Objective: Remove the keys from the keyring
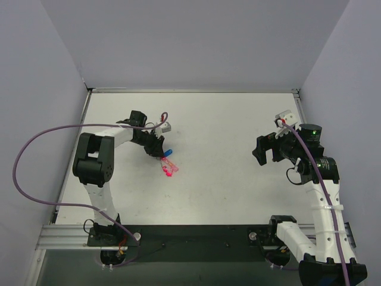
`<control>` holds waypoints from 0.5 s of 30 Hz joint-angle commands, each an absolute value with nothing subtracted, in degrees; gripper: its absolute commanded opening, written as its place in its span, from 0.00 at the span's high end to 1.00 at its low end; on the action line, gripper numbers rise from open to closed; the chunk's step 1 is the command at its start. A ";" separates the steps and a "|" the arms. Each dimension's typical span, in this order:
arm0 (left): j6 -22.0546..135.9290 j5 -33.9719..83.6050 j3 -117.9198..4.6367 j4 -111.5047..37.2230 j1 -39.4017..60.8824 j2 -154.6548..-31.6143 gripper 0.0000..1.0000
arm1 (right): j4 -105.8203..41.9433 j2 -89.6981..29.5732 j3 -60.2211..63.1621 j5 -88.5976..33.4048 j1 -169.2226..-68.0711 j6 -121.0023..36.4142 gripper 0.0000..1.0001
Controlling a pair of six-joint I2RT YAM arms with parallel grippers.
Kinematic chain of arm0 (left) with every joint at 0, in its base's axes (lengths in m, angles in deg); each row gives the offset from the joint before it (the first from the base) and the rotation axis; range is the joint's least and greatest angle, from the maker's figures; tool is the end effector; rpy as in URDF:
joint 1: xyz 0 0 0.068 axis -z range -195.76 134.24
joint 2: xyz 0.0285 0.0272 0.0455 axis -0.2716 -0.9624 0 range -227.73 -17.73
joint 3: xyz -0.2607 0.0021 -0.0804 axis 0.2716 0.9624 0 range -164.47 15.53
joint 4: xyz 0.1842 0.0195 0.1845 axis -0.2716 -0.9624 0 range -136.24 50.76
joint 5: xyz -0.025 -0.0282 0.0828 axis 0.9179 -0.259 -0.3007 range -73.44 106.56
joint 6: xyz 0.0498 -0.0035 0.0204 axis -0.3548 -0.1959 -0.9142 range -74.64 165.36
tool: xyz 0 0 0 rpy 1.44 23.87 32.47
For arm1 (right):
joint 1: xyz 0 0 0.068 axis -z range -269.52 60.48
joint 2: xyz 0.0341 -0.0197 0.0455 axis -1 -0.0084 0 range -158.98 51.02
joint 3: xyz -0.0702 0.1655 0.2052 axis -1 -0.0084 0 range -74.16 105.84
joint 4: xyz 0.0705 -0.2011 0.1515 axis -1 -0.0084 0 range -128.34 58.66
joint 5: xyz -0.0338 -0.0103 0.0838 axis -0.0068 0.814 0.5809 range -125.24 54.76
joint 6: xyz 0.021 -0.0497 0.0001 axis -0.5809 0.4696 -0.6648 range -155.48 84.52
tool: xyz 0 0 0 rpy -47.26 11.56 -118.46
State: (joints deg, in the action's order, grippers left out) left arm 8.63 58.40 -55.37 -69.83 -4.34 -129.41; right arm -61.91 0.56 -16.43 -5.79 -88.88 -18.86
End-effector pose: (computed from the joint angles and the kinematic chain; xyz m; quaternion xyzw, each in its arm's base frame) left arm 0.3623 -0.0974 0.1489 0.4288 0.8180 -0.3107 0.2247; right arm 0.1840 0.0155 0.3661 -0.2507 0.7806 0.1301 0.5576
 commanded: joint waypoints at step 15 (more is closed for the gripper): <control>7.47 62.43 -57.68 -71.85 -4.33 -127.95 1.00 | -60.70 -0.66 -15.89 -1.59 -90.39 -19.83 0.01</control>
State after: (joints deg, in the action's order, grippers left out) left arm 8.52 59.43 -55.89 -70.23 -4.34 -129.78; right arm -61.91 0.52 -16.43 -4.91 -88.88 -18.94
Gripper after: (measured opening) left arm 0.023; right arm 0.999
